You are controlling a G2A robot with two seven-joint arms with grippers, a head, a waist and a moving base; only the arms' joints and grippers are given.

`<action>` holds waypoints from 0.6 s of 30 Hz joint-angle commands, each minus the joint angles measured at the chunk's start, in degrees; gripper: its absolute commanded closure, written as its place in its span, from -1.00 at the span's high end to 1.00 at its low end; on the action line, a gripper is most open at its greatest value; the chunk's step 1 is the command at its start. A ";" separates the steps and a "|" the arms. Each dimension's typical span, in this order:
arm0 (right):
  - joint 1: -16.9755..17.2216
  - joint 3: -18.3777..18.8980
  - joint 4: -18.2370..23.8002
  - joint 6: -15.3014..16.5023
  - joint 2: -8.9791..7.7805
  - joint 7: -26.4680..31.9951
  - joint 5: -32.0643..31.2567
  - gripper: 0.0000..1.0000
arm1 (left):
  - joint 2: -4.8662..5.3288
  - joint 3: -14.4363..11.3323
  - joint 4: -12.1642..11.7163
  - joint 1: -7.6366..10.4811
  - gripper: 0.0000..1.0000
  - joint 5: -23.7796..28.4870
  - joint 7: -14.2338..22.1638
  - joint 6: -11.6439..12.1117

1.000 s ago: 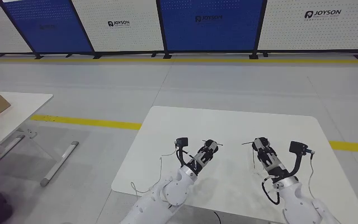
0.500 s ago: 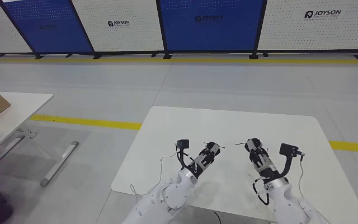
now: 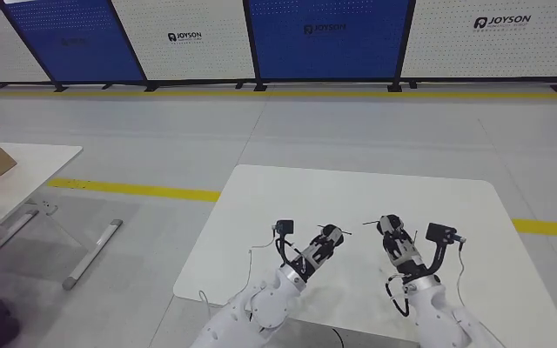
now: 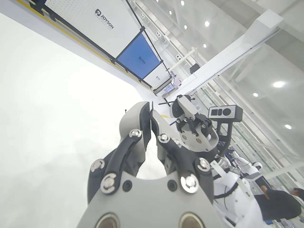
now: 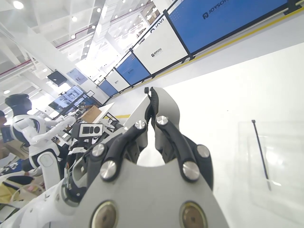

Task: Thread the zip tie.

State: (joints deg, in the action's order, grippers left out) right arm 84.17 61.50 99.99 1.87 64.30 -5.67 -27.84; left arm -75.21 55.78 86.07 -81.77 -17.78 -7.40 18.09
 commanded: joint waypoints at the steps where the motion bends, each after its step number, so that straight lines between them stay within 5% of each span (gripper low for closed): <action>1: 0.01 -0.10 -0.28 0.38 0.16 0.41 0.32 -1.00 | -0.03 0.24 -0.08 0.05 -1.00 0.22 -0.76 0.03; 18: -0.09 -1.01 -1.24 1.07 0.80 1.94 0.28 -1.00 | -0.01 0.13 -0.28 0.10 -1.00 0.88 0.83 0.59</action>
State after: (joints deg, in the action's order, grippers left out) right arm 83.98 60.46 98.76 2.80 65.05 -3.74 -27.63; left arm -75.22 55.92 85.79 -81.67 -16.90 -6.58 18.68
